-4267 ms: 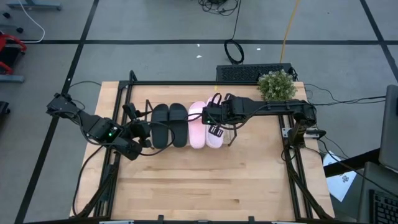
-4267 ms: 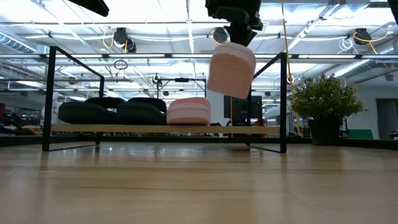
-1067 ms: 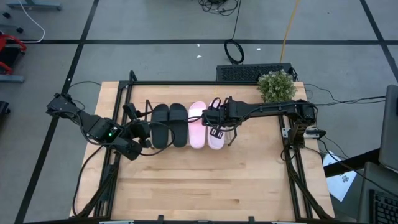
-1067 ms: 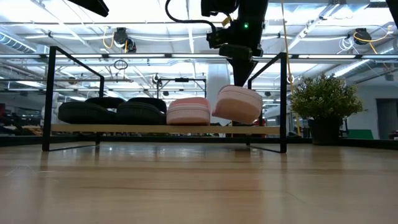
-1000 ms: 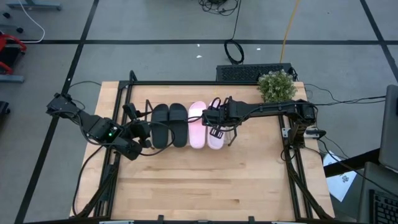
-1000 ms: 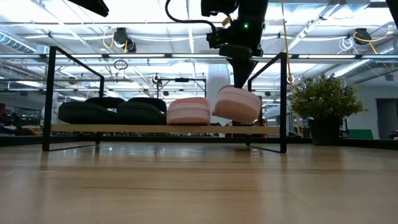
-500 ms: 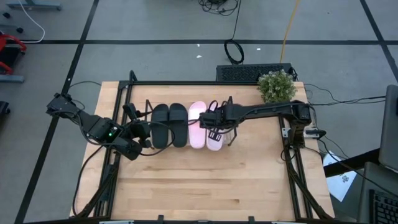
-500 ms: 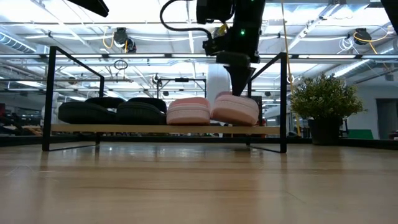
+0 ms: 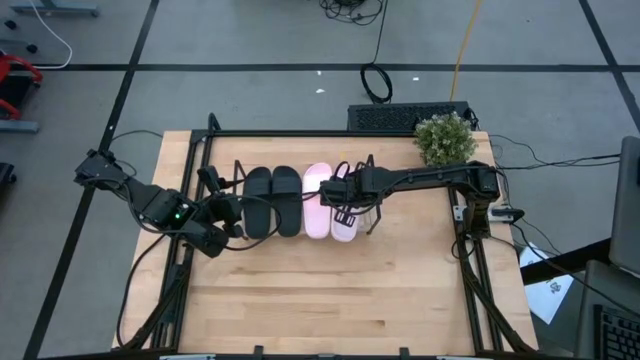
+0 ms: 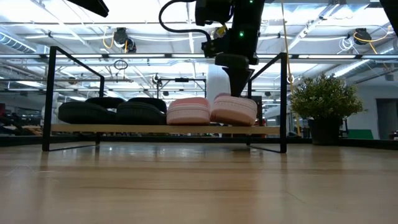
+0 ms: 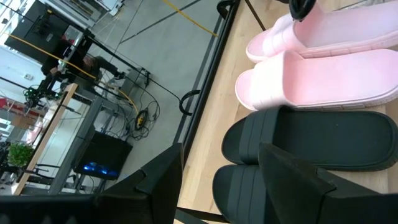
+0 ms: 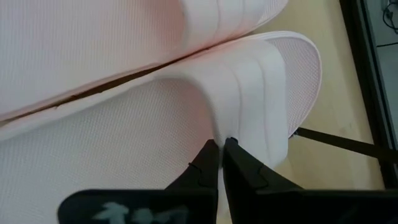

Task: Pick and place slides into the shelf
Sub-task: Put the pink slipper on the shelf

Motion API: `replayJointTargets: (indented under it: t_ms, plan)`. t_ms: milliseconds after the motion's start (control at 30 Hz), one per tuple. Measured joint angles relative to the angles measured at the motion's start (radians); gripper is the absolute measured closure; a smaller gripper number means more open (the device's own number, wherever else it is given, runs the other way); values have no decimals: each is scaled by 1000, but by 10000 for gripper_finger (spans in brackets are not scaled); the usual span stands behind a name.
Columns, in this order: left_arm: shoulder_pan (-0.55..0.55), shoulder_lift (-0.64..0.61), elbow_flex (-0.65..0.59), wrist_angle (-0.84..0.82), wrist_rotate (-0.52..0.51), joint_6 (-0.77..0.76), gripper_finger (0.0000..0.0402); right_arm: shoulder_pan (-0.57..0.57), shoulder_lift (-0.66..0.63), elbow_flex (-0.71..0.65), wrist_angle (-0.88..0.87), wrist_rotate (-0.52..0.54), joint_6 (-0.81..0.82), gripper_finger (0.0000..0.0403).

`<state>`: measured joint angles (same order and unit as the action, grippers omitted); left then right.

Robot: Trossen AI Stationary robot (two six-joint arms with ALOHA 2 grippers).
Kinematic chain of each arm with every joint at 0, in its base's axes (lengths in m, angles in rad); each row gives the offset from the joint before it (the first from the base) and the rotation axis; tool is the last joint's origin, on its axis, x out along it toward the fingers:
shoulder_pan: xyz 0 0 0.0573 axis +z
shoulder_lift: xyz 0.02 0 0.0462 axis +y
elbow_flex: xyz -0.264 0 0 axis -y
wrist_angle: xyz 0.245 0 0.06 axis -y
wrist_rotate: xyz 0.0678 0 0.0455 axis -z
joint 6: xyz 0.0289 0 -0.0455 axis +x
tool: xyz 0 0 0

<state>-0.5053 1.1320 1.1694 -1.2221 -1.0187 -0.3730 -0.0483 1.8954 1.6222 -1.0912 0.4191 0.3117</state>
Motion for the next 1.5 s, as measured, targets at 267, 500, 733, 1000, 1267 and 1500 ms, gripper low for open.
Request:
replayJointTargets:
  t_ms: [267, 500, 733, 1000, 1267, 1500]
  plan:
    - [0, 0, 0, 0, 0, 1, 186, 13, 0, 0, -13, 72, -15, 403]
    - [-1, 0, 0, 0, 0, 1, 186, 25, 1, -1, -16, 91, -33, 403]
    - [-1, 0, 0, 0, 0, 2, 186, 37, 1, -1, -19, 130, -37, 403]
    - [0, 0, 0, 0, 0, 2, 186, 37, 1, -1, -8, 110, -37, 402]
    - [0, 0, 0, 0, 0, 0, 186, 36, 1, -2, 15, 79, -44, 375]
    - [0, 0, 0, 0, 0, 1, 186, 35, 1, -2, 18, 77, -44, 352]
